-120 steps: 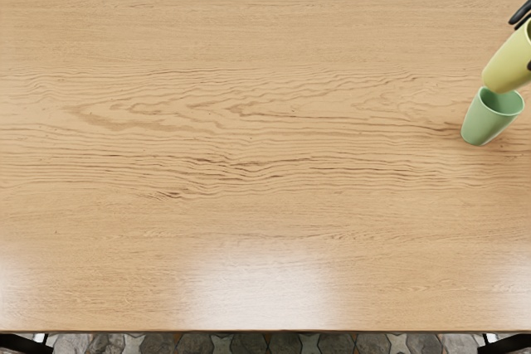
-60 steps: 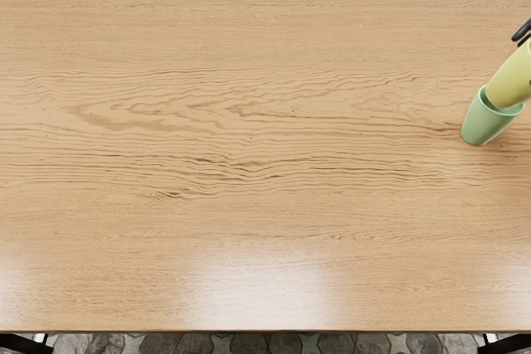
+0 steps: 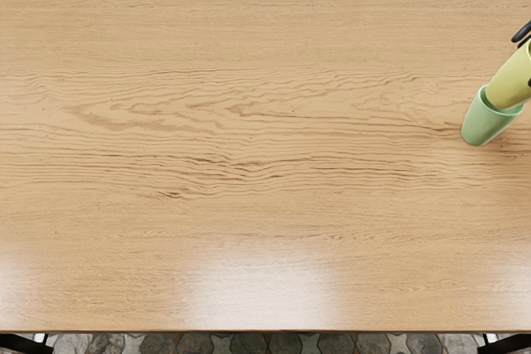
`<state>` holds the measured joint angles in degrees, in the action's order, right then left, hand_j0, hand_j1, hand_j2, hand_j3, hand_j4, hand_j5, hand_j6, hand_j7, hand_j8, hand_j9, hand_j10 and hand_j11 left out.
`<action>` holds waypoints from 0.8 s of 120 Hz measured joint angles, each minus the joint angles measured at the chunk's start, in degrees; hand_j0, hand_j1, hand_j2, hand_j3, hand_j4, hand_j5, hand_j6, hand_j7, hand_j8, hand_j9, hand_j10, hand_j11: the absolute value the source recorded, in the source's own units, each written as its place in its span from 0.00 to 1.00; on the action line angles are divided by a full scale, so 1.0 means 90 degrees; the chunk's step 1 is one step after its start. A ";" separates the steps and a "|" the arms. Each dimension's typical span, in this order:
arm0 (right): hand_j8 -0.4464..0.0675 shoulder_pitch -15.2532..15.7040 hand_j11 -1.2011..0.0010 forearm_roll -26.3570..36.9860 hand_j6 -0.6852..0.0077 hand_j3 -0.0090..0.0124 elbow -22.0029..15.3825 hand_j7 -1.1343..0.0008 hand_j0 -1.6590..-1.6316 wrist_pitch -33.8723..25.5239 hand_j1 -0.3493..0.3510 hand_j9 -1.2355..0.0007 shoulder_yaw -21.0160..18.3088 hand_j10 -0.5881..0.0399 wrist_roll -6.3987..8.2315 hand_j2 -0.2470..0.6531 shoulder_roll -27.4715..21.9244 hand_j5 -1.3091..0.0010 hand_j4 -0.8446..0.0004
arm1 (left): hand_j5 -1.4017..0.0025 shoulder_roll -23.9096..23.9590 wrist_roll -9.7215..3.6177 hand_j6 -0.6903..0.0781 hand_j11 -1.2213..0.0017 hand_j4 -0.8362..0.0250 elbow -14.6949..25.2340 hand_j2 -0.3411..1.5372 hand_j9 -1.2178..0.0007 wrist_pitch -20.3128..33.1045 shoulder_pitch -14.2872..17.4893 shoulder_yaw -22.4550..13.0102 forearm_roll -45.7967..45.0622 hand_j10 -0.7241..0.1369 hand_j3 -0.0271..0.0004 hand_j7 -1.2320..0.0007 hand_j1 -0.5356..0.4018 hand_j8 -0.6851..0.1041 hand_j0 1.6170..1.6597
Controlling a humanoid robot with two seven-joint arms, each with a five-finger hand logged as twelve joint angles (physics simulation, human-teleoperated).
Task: Pick up cup and place in cup with right hand
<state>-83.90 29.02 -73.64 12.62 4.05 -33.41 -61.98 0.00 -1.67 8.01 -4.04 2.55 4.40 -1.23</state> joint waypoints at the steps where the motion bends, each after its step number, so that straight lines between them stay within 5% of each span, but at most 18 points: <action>1: 0.55 0.0007 0.34 0.0002 0.47 0.42 0.0003 0.32 0.38 -0.0009 0.55 0.33 0.0000 0.60 0.0006 0.22 0.0001 0.35 0.37 | 0.99 0.0000 0.0000 0.88 0.99 0.96 0.0000 0.18 0.99 0.0000 0.0000 0.0000 0.0000 0.83 0.99 0.99 0.93 0.85 0.96; 64: 0.54 0.0328 0.35 0.0250 0.45 0.41 0.0399 0.33 0.36 -0.0215 0.56 0.34 -0.0008 0.59 0.0213 0.24 0.0337 0.36 0.38 | 0.99 0.0000 0.0000 0.88 0.99 0.96 0.0000 0.18 0.99 0.0000 0.0000 0.0000 0.0000 0.83 0.99 0.99 0.93 0.85 0.96; 78: 0.56 0.0389 0.34 0.0327 0.45 0.49 0.0460 0.33 0.35 -0.0253 0.55 0.34 0.0002 0.57 0.0253 0.24 0.0355 0.35 0.38 | 0.99 0.0000 0.0000 0.88 0.99 0.96 0.0000 0.18 0.99 0.0000 0.0000 0.0000 0.0000 0.83 0.99 0.99 0.93 0.85 0.96; 96: 0.55 0.0441 0.34 0.0346 0.46 0.43 0.0495 0.33 0.34 -0.0465 0.56 0.35 0.0017 0.60 0.0343 0.23 0.0384 0.35 0.38 | 0.99 0.0000 0.0000 0.88 0.99 0.96 0.0000 0.18 0.99 -0.0001 0.0000 0.0000 0.0000 0.83 0.99 0.99 0.93 0.85 0.96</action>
<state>-79.93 32.13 -69.18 8.43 4.20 -30.32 -58.53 0.00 -1.67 8.01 -4.04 2.55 4.40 -1.23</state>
